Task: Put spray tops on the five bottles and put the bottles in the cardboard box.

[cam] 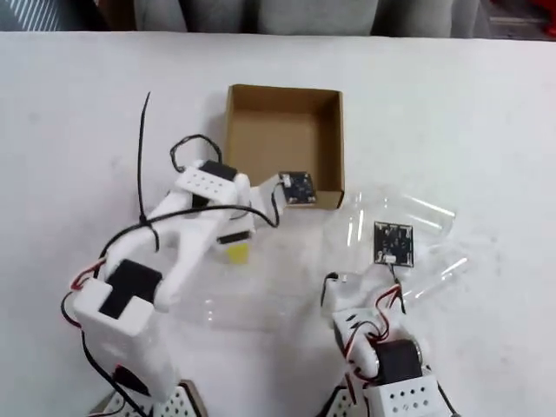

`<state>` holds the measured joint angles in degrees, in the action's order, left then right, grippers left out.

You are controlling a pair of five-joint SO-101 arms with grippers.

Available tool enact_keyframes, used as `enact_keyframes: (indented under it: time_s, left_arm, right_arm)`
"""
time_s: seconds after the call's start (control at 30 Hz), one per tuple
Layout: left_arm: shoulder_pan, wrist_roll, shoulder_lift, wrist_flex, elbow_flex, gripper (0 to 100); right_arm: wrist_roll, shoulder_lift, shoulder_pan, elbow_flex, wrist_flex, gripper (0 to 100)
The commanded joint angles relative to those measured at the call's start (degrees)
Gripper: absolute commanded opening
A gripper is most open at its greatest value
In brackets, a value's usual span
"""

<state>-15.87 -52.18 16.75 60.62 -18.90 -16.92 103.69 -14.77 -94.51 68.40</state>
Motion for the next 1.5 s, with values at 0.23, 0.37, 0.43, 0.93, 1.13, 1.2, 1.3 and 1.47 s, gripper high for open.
enact_keyframes:
  time_s: [0.23, 0.37, 0.43, 0.93, 1.13, 1.2, 1.3, 1.47]
  left_arm:
    - [-1.01, 1.14, -12.79, 7.3, -0.7, 2]
    - [-1.27, 8.62, -23.87, 9.58, -3.34, 2]
    - [-0.92, 12.22, -29.41, 9.14, -5.45, 2]
    - [23.96, 42.37, -68.44, 1.85, -28.57, 2]
    - [39.69, 47.21, -75.3, -2.73, -34.64, 2]
    - [46.02, 47.21, -74.86, -2.81, -32.35, 2]
    - [54.64, 47.21, -70.11, -2.46, -26.9, 2]
    - [61.49, 47.3, -56.4, 3.34, -15.38, 2]
  right_arm:
    - [0.7, -0.48, 0.75, 1.49, -0.92, 29.7]
    - [0.7, -0.48, 2.24, 2.46, -0.84, 29.8]
    - [0.7, -0.48, 3.38, 3.16, -0.84, 29.8]
    - [10.55, -0.4, 14.64, 6.15, -8.75, 29.8]
    - [18.9, -0.57, 13.76, 6.86, -18.77, 29.7]
    - [19.08, -0.84, 9.19, 8.97, -19.03, 29.7]
    - [18.9, -0.92, 3.03, 13.54, -16.48, 29.6]
    - [17.32, -3.21, -9.71, 17.58, -16.66, 26.5]
